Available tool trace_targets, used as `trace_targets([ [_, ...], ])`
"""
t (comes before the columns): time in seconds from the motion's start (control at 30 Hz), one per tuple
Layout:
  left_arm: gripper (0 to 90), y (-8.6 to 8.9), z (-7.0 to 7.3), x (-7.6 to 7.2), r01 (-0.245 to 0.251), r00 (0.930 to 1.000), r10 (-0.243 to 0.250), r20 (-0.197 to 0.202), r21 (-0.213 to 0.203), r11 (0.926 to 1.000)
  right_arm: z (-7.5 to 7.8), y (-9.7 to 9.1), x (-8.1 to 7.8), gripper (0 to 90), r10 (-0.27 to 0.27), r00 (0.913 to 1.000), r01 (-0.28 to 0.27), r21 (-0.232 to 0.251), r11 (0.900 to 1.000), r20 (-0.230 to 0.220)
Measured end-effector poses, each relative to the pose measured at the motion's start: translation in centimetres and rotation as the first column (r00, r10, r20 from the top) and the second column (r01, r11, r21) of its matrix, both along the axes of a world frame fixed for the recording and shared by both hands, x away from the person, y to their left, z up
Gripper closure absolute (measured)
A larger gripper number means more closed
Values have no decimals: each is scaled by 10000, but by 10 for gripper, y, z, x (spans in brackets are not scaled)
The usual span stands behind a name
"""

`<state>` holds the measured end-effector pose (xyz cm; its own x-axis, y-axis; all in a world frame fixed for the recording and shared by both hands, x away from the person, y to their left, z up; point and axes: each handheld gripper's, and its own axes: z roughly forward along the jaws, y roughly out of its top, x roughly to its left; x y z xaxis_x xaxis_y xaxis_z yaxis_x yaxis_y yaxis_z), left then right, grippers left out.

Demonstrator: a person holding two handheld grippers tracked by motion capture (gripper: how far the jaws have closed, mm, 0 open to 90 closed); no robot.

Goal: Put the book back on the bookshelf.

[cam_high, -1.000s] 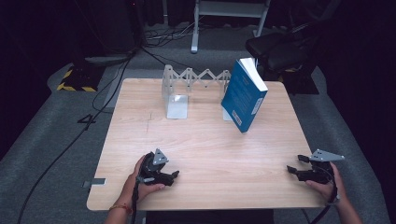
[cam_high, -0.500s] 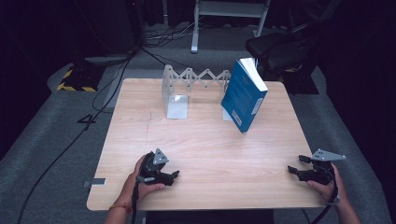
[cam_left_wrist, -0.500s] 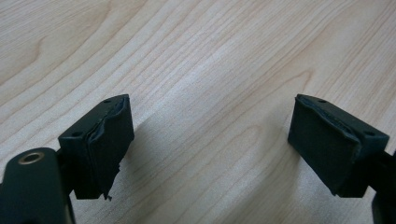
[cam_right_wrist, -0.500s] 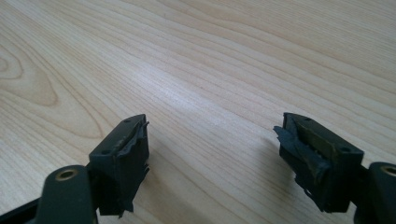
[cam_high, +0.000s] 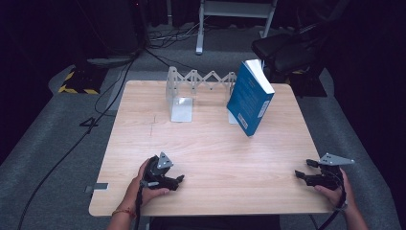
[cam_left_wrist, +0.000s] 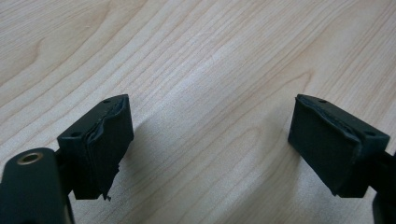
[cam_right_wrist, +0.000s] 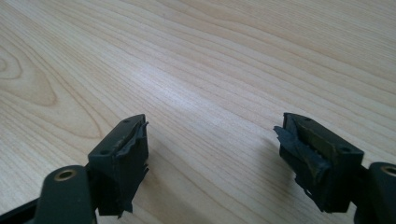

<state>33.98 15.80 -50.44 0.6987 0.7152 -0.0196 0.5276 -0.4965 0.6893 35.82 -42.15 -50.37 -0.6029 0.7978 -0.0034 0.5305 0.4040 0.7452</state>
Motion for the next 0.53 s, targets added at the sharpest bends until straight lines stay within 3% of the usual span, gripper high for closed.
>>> trace_targets([
  [0.53,143,0,0,0,6,10000,-6,-5,0,10000,0,1,0,238,-162,9999,162,7,9999,16],
])
